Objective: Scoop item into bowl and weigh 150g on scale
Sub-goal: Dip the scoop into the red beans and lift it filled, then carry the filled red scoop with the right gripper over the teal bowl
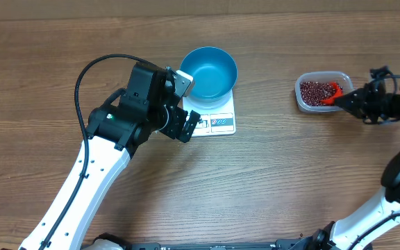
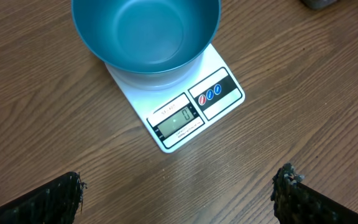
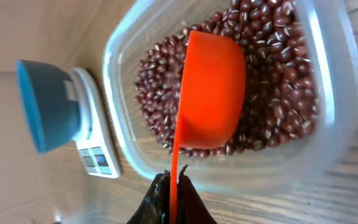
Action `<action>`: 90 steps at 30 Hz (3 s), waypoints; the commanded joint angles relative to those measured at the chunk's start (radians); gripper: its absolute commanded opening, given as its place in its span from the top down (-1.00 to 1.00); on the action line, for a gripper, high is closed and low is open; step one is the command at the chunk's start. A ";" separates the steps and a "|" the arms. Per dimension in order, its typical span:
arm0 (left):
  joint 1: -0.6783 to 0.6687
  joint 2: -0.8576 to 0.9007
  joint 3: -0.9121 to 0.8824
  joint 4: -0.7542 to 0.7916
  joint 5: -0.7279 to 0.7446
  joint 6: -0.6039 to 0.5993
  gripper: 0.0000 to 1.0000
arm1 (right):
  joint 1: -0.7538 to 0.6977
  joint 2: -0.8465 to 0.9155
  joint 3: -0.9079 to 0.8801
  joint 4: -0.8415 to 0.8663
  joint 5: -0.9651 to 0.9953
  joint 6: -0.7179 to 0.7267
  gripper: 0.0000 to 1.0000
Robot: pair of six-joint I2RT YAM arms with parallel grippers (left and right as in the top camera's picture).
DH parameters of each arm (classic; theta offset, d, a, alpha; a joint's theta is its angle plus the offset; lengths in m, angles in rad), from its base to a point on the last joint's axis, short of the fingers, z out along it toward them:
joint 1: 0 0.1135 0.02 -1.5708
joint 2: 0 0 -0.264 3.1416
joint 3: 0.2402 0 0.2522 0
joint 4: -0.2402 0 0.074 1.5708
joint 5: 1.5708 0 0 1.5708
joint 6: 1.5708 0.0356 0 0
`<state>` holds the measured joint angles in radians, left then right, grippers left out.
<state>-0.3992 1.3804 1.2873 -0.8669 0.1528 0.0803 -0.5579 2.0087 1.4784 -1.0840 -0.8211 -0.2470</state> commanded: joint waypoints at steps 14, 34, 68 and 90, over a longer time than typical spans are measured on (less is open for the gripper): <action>0.000 -0.006 -0.002 0.004 -0.006 -0.013 -0.99 | -0.066 0.006 -0.006 -0.053 -0.281 -0.103 0.92; 0.000 -0.006 -0.002 0.004 -0.006 -0.013 -0.99 | -0.067 0.006 -0.006 -0.108 -0.352 -0.151 0.92; 0.000 -0.006 -0.002 0.004 -0.006 -0.013 -0.99 | 0.368 0.006 -0.006 0.013 -0.542 0.036 0.92; 0.000 -0.006 -0.002 0.004 -0.006 -0.013 -0.99 | 0.734 -0.039 0.210 0.243 0.066 0.381 0.92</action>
<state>-0.3992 1.3804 1.2869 -0.8669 0.1528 0.0803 0.1467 2.0083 1.6241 -0.8204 -0.9600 0.1257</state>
